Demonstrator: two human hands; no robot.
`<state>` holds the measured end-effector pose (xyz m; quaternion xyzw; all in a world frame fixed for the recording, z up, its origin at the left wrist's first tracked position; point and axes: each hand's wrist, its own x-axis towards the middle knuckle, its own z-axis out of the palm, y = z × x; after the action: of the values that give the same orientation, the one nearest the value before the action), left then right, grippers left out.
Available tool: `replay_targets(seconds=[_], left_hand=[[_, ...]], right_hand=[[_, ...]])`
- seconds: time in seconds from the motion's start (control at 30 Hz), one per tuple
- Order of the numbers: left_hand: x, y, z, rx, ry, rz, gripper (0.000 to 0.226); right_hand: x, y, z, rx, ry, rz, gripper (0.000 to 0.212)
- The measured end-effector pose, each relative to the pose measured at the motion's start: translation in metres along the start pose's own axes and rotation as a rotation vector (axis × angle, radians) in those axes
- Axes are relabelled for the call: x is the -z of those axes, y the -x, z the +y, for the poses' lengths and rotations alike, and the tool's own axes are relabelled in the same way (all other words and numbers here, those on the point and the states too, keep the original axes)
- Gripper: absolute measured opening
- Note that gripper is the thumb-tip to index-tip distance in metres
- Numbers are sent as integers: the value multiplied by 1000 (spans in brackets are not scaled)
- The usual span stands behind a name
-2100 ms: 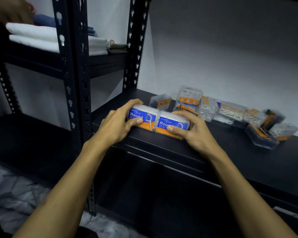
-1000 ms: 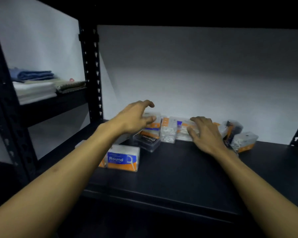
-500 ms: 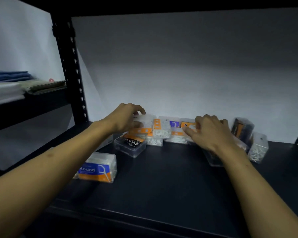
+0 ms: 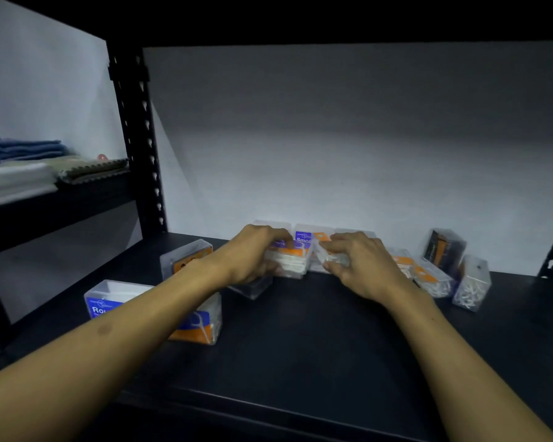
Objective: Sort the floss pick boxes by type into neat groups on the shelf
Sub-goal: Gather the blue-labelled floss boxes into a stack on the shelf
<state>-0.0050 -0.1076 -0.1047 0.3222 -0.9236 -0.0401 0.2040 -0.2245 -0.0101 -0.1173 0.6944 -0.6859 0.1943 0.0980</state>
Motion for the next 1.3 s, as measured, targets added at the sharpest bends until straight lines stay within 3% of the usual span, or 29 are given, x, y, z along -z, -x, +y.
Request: replay_targets(seconds=[0.2, 0.4, 0.47, 0.63, 0.77, 0.93, 1.1, 1.3], left_hand=[[8, -7, -12, 115, 348, -33, 67], [4, -16, -19, 233, 633, -97, 74], [8, -19, -23, 212, 599, -101, 71], [34, -22, -49, 266, 242, -99, 61], [31, -17, -68, 321, 192, -103, 53], [21, -24, -71, 306, 119, -150, 44], [14, -36, -65, 310, 34, -281, 47], [12, -40, -67, 311, 34, -262, 47]], right_hand=[[-3, 5, -15, 37, -163, 127, 53], [-9, 1, -28, 42, -138, 77, 61], [-4, -1, -21, 33, -105, 39, 66], [26, 13, -5, -14, -118, -142, 71], [31, 18, -4, -64, -94, -210, 69], [24, 16, -5, -46, -76, -233, 46], [23, 16, -7, 10, -75, -113, 42], [5, 1, -1, 76, 1, 98, 30]])
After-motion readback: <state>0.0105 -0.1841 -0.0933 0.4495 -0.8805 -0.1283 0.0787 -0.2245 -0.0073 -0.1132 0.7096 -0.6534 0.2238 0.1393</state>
